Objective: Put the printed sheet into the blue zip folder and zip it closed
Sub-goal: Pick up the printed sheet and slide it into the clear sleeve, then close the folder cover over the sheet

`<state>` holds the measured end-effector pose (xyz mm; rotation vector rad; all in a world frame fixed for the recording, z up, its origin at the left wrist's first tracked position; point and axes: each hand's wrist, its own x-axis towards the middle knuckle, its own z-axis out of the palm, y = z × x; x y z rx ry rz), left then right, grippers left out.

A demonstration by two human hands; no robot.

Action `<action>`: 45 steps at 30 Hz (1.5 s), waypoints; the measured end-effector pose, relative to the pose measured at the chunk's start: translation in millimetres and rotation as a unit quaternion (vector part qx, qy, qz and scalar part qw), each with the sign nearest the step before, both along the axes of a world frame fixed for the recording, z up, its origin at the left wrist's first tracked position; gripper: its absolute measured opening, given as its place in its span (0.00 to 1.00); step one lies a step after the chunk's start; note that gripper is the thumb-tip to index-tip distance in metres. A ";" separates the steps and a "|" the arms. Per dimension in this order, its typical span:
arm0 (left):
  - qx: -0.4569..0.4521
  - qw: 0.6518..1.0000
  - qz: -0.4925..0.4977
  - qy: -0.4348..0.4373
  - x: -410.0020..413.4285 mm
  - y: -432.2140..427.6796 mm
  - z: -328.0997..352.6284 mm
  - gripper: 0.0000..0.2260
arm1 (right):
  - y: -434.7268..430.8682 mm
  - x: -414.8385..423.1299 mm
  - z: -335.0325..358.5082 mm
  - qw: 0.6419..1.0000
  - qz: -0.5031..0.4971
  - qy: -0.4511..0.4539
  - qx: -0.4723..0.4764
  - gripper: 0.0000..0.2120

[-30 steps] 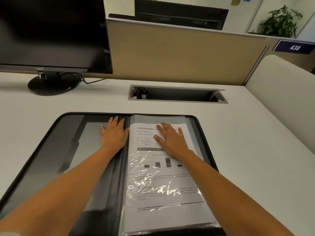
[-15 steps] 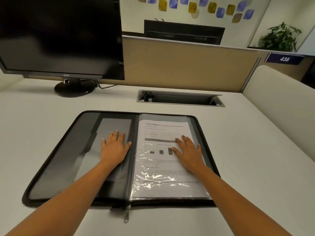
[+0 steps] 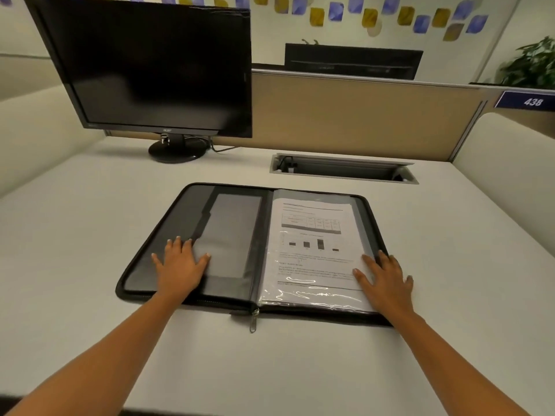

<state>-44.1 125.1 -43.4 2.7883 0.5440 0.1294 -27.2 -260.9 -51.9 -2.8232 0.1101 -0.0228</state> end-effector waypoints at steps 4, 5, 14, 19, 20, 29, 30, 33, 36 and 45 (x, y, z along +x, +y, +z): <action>0.005 0.997 0.073 0.037 -13.5 20.8 6.9 0.26 | -8.8 -13.2 5.3 0.999 -0.015 0.004 0.033 0.24; 0.003 0.995 0.092 0.046 -15.8 24.9 8.4 0.26 | -10.5 -15.7 6.6 0.999 -0.017 0.002 0.046 0.24; -0.090 0.980 0.175 0.009 -23.5 40.0 17.8 0.27 | -11.2 -28.1 14.4 0.985 -0.022 0.016 0.168 0.23; -0.159 0.960 0.230 0.016 -20.7 45.7 19.3 0.26 | -9.3 -29.5 16.9 0.985 -0.024 0.023 0.170 0.23; -0.171 0.958 0.231 0.014 -18.8 47.5 19.3 0.26 | -9.1 -29.7 17.3 0.985 -0.023 0.025 0.169 0.23; -0.256 0.924 0.262 -0.111 -12.2 74.9 52.0 0.21 | -7.7 -27.0 19.9 0.985 -0.031 0.037 0.168 0.24; -0.249 0.920 0.267 -0.144 -15.3 75.7 61.8 0.20 | -6.8 -25.9 21.0 0.987 -0.038 0.035 0.152 0.24; -0.305 0.874 0.269 -0.265 -23.9 75.8 97.3 0.14 | 0.7 -21.4 29.3 0.993 -0.051 0.017 0.105 0.25; -0.421 0.822 0.194 -0.330 -28.2 62.2 137.5 0.10 | 21.3 -19.5 46.6 0.991 -0.017 0.006 0.129 0.25; -0.516 0.784 -0.116 -0.325 -48.7 -72.9 206.0 0.10 | 102.3 -42.9 127.6 0.915 0.167 -0.112 0.349 0.21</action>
